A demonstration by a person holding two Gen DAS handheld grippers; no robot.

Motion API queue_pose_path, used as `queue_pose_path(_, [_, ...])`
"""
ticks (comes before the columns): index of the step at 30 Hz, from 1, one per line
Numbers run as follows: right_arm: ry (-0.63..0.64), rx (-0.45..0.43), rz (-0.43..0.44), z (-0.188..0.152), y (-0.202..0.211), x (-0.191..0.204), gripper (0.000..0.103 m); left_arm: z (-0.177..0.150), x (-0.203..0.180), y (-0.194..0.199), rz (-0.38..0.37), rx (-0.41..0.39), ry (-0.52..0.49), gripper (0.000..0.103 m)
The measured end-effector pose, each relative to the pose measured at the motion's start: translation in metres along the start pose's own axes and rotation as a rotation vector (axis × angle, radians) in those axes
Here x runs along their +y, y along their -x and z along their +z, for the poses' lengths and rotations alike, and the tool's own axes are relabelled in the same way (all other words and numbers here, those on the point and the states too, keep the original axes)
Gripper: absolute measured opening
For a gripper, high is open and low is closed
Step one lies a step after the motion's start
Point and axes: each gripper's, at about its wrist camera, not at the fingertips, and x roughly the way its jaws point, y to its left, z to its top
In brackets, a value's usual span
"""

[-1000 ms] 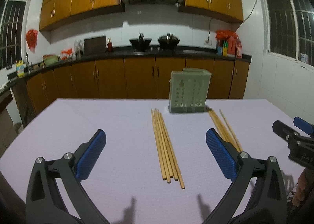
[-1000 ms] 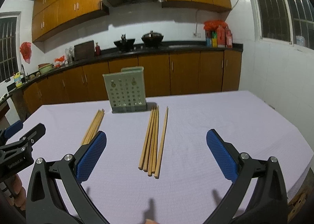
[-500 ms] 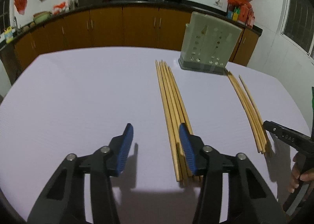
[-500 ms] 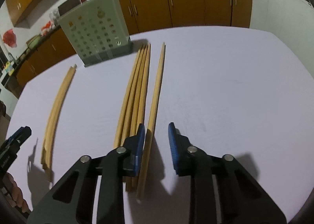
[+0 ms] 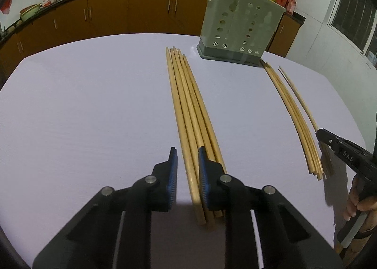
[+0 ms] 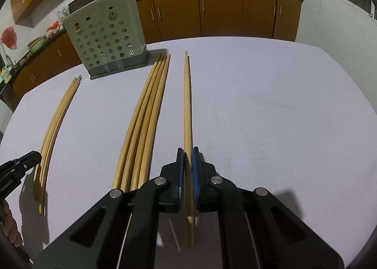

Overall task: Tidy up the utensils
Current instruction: 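Close the left tool on one wooden chopstick while the right tool grasps another, then lift both held chopsticks and carry them over the grey utensil holder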

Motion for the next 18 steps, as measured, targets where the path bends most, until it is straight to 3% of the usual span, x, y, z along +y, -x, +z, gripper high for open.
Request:
queue_pose_path(9, [0.018, -0.006, -0.016, 0.002, -0.004, 0.004, 0.008, 0.005, 0.004, -0.002, 0.031, 0.006, -0.009, 0.019])
queue_pose_path(18, [0.043, -0.013, -0.018, 0.003, -0.006, 0.006, 0.008, 0.016, 0.005, -0.017, 0.086, -0.003, -0.036, 0.008])
